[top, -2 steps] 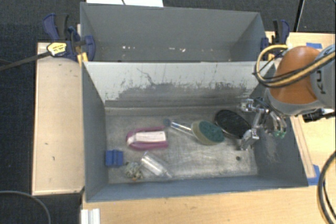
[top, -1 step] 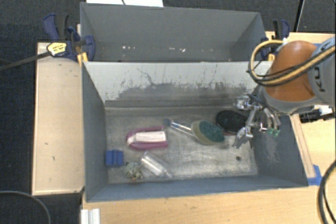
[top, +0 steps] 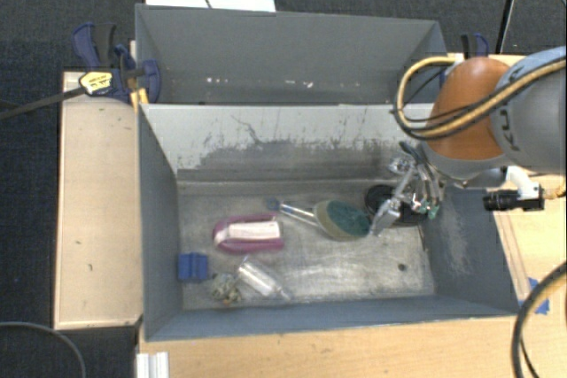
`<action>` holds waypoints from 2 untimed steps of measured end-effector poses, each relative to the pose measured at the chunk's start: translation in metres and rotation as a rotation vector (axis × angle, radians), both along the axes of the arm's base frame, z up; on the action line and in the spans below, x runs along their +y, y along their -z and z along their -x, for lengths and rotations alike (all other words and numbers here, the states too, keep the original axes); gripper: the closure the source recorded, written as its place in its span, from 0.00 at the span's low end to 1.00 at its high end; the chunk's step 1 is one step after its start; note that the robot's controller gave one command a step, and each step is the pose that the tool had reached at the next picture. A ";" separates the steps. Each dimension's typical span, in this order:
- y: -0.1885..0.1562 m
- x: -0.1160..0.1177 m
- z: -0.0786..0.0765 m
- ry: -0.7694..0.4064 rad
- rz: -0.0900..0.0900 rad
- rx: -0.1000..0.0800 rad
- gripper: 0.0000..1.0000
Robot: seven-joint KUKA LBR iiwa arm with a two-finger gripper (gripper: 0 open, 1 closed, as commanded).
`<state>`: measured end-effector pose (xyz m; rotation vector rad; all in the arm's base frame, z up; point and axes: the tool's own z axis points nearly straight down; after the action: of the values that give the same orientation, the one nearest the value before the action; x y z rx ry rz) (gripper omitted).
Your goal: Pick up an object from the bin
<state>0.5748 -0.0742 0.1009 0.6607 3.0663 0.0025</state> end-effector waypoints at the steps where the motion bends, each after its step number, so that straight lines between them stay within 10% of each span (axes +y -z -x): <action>1: 0.030 0.002 0.005 0.309 0.000 0.005 0.00; 2: 0.029 0.006 0.006 0.527 -0.001 0.002 0.00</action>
Offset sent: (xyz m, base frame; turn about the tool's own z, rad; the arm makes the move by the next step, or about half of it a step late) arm -0.0052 0.0029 -0.0309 0.3091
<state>0.5691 -0.0682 0.0717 1.4376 2.7897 0.0008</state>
